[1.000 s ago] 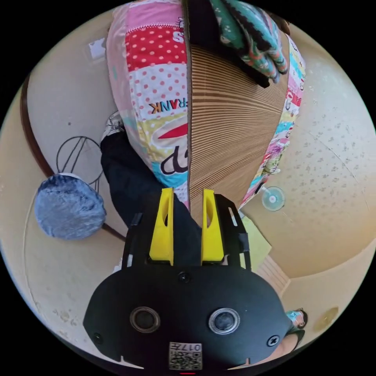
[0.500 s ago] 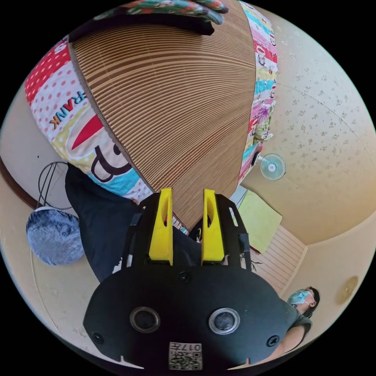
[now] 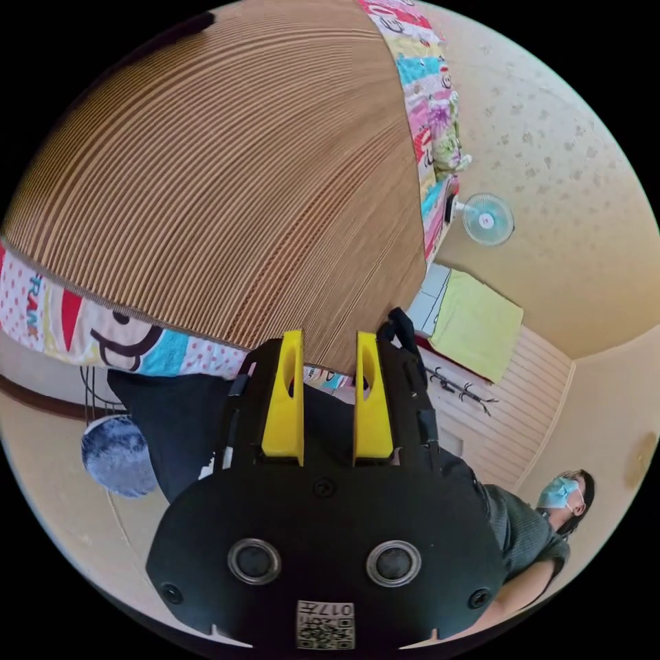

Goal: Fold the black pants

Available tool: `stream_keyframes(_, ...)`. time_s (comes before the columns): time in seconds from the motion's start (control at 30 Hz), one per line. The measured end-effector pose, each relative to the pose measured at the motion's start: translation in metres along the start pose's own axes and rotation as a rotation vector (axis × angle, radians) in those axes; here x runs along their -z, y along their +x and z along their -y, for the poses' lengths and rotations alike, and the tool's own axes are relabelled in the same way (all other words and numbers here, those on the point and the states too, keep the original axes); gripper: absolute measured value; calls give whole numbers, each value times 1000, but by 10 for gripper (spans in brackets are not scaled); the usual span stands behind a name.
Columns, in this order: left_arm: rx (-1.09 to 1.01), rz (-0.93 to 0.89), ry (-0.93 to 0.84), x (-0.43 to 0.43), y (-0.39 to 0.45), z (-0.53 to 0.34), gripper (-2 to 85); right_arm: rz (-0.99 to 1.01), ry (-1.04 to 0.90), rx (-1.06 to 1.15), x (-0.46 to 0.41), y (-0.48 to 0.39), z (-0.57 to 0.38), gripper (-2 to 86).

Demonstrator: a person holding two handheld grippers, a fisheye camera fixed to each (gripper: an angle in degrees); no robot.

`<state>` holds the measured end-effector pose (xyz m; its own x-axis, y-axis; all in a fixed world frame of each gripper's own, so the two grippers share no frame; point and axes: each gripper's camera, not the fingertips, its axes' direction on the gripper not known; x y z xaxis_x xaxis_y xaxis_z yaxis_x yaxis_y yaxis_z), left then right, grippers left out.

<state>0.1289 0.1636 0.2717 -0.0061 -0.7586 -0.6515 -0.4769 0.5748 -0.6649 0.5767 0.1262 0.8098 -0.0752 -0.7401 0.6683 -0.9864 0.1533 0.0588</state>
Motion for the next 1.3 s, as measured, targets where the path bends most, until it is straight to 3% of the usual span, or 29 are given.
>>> stream_keyframes(0.23,-356,65,-230,-66,123,72,112,166,-294,367,-57,-91,-15,-6)
stream_keyframes(0.47,-764,-214,-520,-176,322,86,126,456,-714,672,-152,-155,-78,-5)
stream_keyframes(0.57,-908,-331,-523,-196,395,77,153,666,-907,640,-202,-138,-130,-5)
stream_keyframes(0.7,-1043,-528,-346,-174,445,79,189,933,-1104,518,-262,-91,-233,-5)
stream_keyframes(0.87,-1057,-514,-286,-139,438,93,175,1158,-1151,300,-311,-15,-321,-5)
stream_keyframes(0.97,-1024,-523,-259,-106,434,126,147,1122,-1206,337,-339,0,-336,-4)
stream_keyframes(1.13,-1016,-433,-184,-58,471,172,159,955,-1428,624,-390,-51,-367,-4)
stream_keyframes(1.23,-929,-424,-178,-41,464,203,182,824,-1685,890,-418,-92,-433,-4)
stream_keyframes(1.3,-773,-354,-121,-26,404,226,181,630,-1917,1066,-435,-88,-518,-2)
